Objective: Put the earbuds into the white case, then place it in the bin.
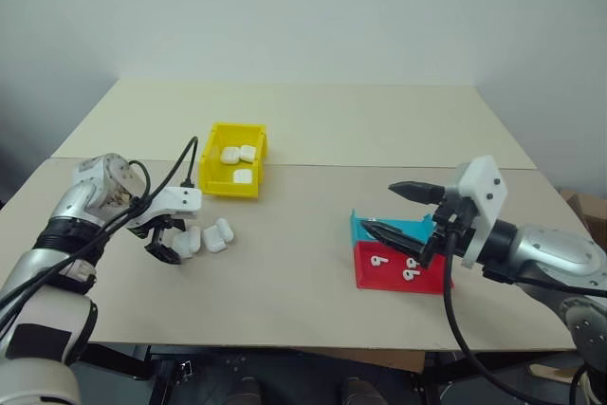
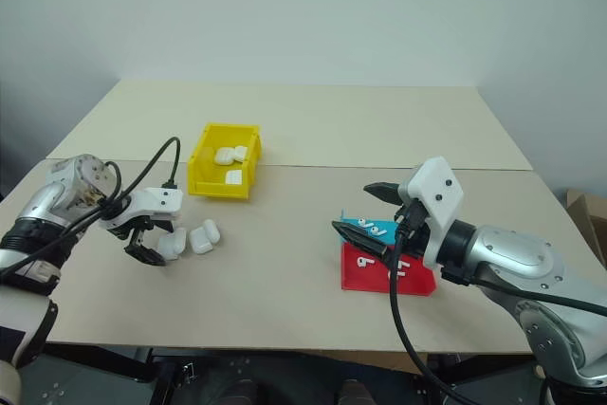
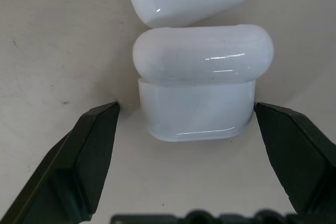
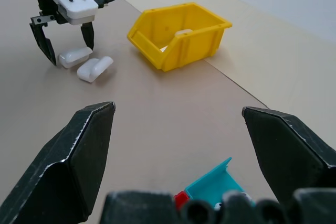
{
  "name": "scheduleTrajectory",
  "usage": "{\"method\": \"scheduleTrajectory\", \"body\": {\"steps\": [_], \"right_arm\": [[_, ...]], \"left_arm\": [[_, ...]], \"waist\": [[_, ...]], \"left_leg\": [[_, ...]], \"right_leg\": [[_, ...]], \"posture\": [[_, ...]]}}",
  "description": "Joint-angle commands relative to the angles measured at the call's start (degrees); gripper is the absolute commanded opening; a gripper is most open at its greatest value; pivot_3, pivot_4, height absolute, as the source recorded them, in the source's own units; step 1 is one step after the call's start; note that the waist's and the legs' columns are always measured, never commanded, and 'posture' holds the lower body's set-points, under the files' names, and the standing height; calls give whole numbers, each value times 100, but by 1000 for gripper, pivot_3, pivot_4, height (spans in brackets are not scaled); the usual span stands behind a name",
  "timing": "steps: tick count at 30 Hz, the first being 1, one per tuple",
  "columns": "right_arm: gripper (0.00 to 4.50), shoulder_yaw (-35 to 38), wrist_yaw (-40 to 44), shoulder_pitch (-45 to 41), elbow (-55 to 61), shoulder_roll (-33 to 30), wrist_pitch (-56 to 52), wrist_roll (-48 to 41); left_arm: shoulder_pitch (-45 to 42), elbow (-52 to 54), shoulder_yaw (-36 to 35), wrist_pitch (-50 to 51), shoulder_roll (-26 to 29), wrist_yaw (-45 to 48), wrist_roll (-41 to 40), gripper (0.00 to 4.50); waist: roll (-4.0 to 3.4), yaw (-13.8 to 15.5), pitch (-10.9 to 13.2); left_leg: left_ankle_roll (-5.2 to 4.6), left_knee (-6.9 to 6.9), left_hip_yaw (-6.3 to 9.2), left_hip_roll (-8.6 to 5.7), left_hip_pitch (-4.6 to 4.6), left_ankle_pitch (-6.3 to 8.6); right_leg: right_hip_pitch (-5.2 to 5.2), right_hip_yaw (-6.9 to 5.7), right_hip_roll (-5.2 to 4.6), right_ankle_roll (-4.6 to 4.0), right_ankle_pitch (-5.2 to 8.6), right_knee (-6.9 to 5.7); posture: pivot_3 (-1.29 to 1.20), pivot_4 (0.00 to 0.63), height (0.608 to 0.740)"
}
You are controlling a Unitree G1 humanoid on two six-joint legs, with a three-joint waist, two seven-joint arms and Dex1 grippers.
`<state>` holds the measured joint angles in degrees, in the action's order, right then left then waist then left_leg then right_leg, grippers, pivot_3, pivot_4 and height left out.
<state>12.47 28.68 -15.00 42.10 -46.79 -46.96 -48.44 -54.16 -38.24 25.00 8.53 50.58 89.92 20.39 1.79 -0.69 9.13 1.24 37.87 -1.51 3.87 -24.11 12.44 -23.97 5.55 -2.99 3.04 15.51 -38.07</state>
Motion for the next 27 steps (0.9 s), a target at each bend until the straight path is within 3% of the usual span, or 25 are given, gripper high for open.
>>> {"method": "scheduleTrajectory", "body": {"steps": [1,10,17,22,27], "right_arm": [[4500,216,28,-69,51,-115,-8,-87],[4500,229,12,-57,43,-172,2,-119],[4500,185,-17,-108,23,-158,8,-90],[4500,212,-32,-83,42,-161,13,-88],[4500,321,7,9,48,-204,21,-97]], "left_arm": [[-48,27,60,-22,-39,9,101,4478],[180,606,-26,79,46,212,11,4478],[281,741,-50,47,167,237,21,2814],[491,1005,-288,122,308,125,-151,2817],[961,1538,-1220,132,528,-463,-804,2817]], "waist": [[0,0,0],[0,5,0],[0,-29,0],[0,-43,0],[0,-38,0]], "left_leg": [[-1,0,0,0,0,-1],[-1,0,2,0,-9,-1],[-2,0,2,0,-9,0],[-2,0,2,1,-9,0],[-3,0,2,1,-11,1]], "right_leg": [[0,0,0,0,0,-1],[-4,-2,-1,1,0,7],[-6,-2,-1,1,0,6],[-8,-1,0,1,1,6],[-10,-1,0,1,1,5]], "posture": [[0,150,740],[0,150,740],[0,150,740],[0,150,740],[0,150,740]]}}
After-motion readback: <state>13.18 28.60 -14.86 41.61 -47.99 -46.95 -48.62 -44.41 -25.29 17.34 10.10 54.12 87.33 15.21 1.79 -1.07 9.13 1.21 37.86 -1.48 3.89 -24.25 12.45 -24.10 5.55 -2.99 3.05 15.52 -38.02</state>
